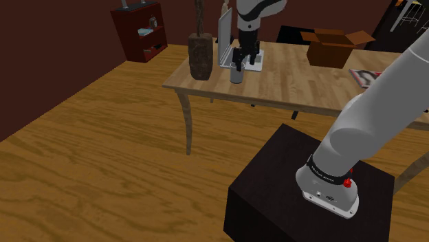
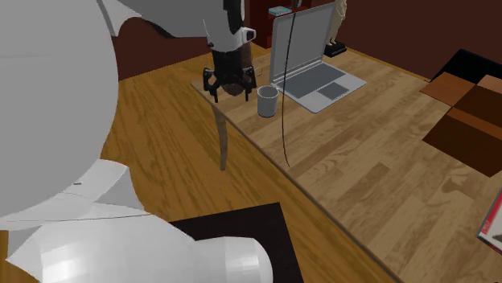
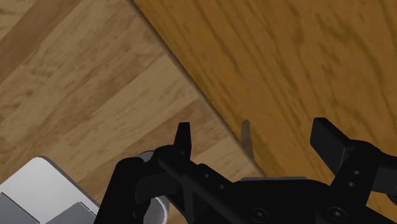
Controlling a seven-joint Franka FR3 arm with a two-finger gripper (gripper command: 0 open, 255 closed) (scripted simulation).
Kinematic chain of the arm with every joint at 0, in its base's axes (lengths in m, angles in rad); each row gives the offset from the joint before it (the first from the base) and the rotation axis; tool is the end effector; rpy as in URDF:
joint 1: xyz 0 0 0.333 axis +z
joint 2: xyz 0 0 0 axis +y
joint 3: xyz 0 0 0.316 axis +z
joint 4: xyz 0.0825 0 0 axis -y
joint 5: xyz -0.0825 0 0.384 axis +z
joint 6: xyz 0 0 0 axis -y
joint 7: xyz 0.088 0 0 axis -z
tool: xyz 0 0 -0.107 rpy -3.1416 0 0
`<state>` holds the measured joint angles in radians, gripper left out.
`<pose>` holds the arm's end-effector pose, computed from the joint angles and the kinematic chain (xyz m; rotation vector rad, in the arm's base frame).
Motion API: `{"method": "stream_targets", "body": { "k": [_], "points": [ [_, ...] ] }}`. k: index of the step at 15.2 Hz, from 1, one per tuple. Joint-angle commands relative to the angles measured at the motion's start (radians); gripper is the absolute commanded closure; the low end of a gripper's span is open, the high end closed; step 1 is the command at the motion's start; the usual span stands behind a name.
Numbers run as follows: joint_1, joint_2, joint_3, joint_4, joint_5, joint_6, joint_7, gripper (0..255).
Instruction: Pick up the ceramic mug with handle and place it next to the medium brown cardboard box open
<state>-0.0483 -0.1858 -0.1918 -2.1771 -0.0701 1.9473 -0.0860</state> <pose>0.4748 -0.1242 0.4649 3.1133 -0.1913 -0.0794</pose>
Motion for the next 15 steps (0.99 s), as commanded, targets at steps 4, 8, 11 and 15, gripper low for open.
{"method": "stream_targets", "body": {
  "k": [4, 8, 11, 15],
  "points": [
    [-0.019, 0.182, -0.034, 0.132, 0.02, 0.063, -0.071, 0],
    [-0.041, 0.33, -0.05, 0.26, 0.048, 0.093, -0.126, 0],
    [-0.063, 0.444, -0.055, 0.371, 0.072, 0.102, -0.164, 0],
    [-0.096, 0.585, -0.055, 0.526, 0.101, 0.096, -0.204, 0]
  ]
}}
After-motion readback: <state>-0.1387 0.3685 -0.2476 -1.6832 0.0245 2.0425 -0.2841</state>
